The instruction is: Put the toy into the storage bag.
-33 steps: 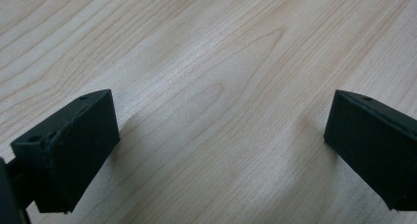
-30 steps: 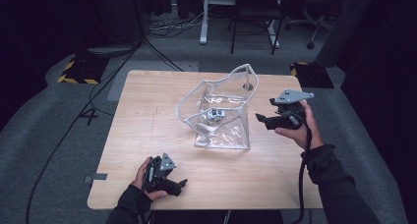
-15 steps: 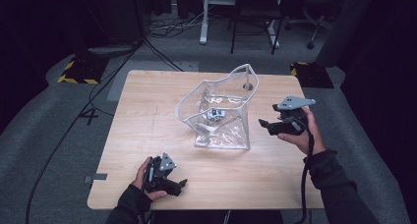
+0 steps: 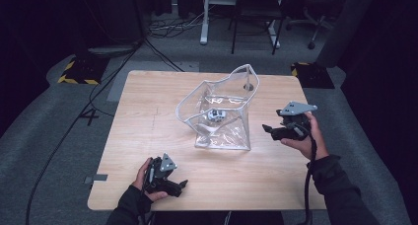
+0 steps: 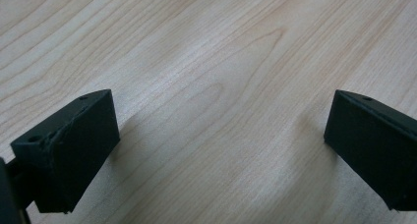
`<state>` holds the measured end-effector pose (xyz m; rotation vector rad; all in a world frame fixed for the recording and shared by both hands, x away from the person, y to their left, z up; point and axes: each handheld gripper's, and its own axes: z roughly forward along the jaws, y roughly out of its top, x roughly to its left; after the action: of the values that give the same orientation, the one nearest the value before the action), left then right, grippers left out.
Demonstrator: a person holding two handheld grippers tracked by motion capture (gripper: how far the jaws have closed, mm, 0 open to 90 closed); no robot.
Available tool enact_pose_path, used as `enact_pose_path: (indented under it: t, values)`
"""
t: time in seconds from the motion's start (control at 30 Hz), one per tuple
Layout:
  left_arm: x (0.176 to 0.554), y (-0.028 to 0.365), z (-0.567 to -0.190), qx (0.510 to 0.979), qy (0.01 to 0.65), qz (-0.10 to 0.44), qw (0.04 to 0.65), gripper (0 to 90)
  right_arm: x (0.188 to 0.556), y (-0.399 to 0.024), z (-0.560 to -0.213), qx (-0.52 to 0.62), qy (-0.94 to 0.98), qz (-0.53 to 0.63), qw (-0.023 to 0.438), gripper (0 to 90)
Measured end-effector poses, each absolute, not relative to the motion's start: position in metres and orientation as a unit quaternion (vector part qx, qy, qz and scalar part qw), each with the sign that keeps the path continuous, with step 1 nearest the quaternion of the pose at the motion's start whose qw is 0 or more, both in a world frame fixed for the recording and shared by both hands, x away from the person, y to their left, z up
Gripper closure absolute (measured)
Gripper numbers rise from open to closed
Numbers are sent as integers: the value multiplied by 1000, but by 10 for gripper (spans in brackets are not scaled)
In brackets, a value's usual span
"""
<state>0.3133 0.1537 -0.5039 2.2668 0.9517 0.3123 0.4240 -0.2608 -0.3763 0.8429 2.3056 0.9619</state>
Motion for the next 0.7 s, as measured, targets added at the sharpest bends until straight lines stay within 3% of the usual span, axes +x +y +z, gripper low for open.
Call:
enact_pose_path:
  t: [0.7]
  values:
    - [313,154,-504,865,364,119,325,3,408,-268,-407,308,858,330,245,237]
